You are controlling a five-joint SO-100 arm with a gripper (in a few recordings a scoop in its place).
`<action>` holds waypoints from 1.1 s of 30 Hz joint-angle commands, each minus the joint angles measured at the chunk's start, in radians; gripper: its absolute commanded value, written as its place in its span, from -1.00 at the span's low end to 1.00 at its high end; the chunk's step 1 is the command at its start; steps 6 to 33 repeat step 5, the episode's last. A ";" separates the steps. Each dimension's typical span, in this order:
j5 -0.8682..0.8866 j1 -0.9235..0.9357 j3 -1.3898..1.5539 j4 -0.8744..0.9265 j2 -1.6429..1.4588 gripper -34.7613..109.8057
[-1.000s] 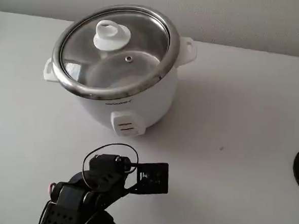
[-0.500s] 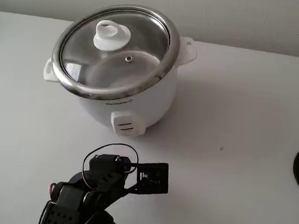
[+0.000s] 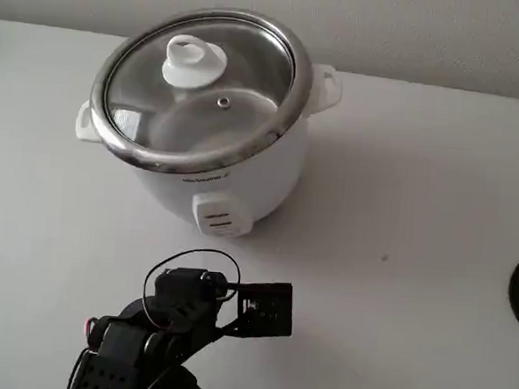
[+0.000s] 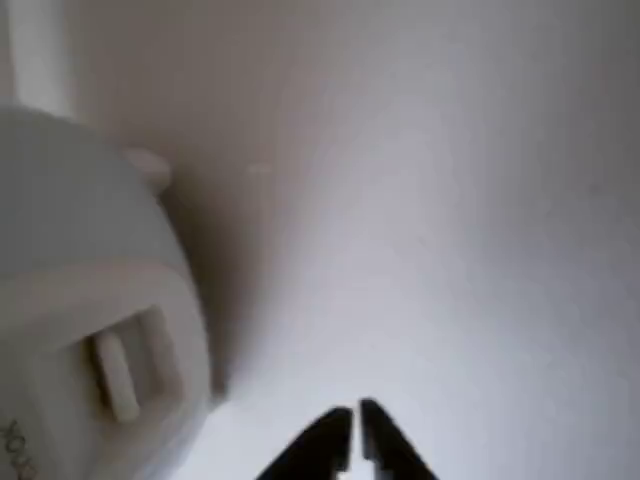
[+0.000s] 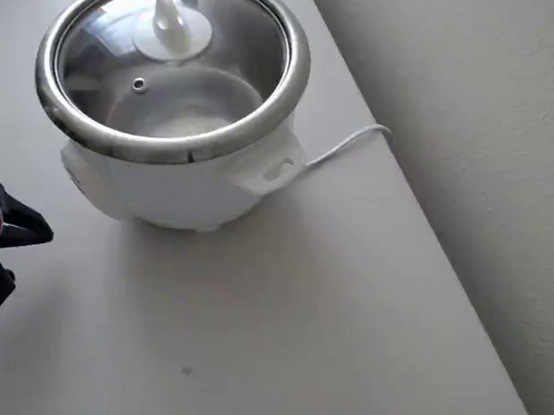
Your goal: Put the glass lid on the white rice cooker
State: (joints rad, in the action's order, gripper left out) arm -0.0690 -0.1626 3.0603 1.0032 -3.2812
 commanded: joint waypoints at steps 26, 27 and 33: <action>-0.011 -0.006 -0.006 -0.028 -0.009 -0.52; -0.011 -0.006 -0.006 -0.028 -0.009 -0.52; -0.011 -0.006 -0.006 -0.028 -0.009 -0.52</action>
